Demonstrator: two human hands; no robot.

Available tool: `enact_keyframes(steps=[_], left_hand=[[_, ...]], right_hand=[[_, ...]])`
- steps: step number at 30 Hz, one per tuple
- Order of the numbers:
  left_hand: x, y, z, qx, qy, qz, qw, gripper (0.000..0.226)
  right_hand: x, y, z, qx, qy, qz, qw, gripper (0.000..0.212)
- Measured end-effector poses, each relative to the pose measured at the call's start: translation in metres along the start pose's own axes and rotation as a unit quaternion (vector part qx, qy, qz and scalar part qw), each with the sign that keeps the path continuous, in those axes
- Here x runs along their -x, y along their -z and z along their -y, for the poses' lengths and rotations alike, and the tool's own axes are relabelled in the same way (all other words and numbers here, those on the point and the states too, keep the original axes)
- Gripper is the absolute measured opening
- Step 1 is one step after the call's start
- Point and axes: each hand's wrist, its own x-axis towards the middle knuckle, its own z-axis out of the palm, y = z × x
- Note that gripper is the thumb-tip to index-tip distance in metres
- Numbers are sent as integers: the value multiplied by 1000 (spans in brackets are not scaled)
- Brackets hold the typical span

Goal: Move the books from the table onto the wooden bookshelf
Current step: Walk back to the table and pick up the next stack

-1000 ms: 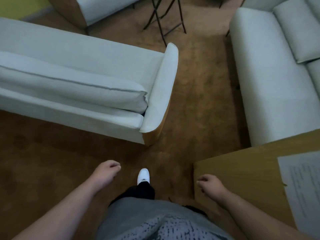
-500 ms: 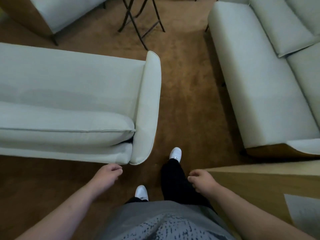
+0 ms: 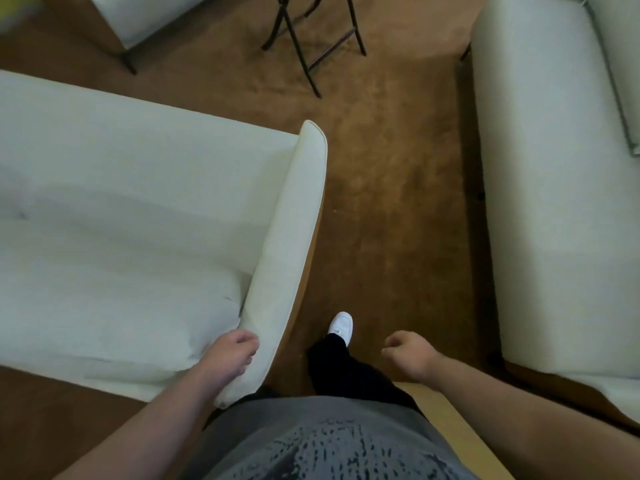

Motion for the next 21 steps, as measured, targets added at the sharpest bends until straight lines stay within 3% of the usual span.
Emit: enact_keyframes(steps=[4,11,21], left_hand=[[-19,-11,-42,34,32,-1,999,16],[-72,-9,-132,-69,-32,-4,997,11],[-130,-8,-273,-125,-111,17,986,14]], right_hand=[[-27,50,6,-36,-8,-8,999,37],[-47,102,5,-160,-51,-38,985,33],[-62,199,57,-228,-10,-93,969,35]])
